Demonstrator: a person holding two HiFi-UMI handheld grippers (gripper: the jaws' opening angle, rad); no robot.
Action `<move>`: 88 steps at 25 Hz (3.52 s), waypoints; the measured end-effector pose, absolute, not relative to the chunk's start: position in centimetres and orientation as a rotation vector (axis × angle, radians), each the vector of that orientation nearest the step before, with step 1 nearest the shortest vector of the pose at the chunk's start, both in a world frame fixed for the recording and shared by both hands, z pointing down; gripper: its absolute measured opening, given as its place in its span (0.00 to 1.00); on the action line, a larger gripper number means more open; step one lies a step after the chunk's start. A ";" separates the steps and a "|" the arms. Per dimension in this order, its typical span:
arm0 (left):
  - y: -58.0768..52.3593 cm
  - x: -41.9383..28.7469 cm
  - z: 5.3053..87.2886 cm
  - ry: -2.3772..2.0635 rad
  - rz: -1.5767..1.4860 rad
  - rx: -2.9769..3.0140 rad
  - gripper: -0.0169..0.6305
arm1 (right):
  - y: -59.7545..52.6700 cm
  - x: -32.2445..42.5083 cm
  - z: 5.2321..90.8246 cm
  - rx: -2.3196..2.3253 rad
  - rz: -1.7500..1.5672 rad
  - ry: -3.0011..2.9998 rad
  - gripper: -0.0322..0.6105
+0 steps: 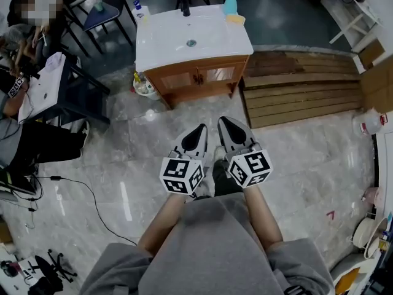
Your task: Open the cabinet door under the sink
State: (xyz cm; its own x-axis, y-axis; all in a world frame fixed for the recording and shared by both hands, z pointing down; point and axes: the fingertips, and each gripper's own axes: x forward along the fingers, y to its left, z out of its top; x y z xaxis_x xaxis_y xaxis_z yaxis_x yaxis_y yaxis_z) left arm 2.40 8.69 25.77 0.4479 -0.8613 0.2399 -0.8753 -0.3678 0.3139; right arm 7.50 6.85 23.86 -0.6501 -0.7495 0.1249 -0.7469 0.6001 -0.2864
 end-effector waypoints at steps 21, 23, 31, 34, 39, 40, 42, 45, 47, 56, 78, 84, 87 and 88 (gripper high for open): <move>-7.2 5.2 32.7 -1.495 0.242 2.153 0.04 | -10.8 10.5 31.3 -1.255 -0.789 2.809 0.07; -8.3 4.8 33.7 -1.508 0.270 2.143 0.04 | -11.9 10.2 32.3 -1.255 -0.821 2.799 0.07; -13.2 2.6 38.9 -1.533 0.319 2.104 0.04 | -16.3 8.6 37.4 -1.295 -0.972 2.719 0.07; -14.9 1.2 40.6 -1.531 0.332 2.095 0.04 | -17.5 7.4 39.2 -1.319 -0.998 2.702 0.07; -16.6 -0.7 43.3 -1.517 0.347 2.091 0.04 | -19.0 6.1 42.1 -1.364 -1.050 2.652 0.07; -16.9 -1.0 43.8 -1.512 0.350 2.091 0.04 | -19.2 5.9 42.6 -1.372 -1.055 2.649 0.07; -17.5 -1.8 44.8 -1.499 0.358 2.091 0.04 | -19.6 5.3 43.6 -1.389 -1.068 2.635 0.07; -18.1 -2.6 46.3 -1.476 0.371 2.092 0.04 | -20.1 4.4 44.9 -1.408 -1.086 2.613 0.07; -18.5 -3.0 47.3 -1.463 0.378 2.093 0.04 | -20.5 3.9 45.8 -1.417 -1.096 2.605 0.07; -20.4 -4.3 51.9 -1.428 0.368 2.104 0.04 | -22.1 2.7 50.2 -1.460 -1.136 2.534 0.07; -23.5 -5.9 65.9 -1.450 0.215 2.005 0.05 | -23.1 0.6 59.8 -1.453 -1.227 2.546 0.07; -24.8 -5.4 69.3 -1.454 0.209 1.977 0.11 | -23.3 1.2 60.8 -1.451 -1.254 2.536 0.07; -25.6 -5.4 70.6 -1.480 0.186 1.934 0.16 | -23.2 1.6 61.4 -1.455 -1.269 2.534 0.07; -26.0 -5.5 71.0 -1.490 0.173 1.916 0.17 | -23.2 1.8 61.6 -1.456 -1.272 2.535 0.07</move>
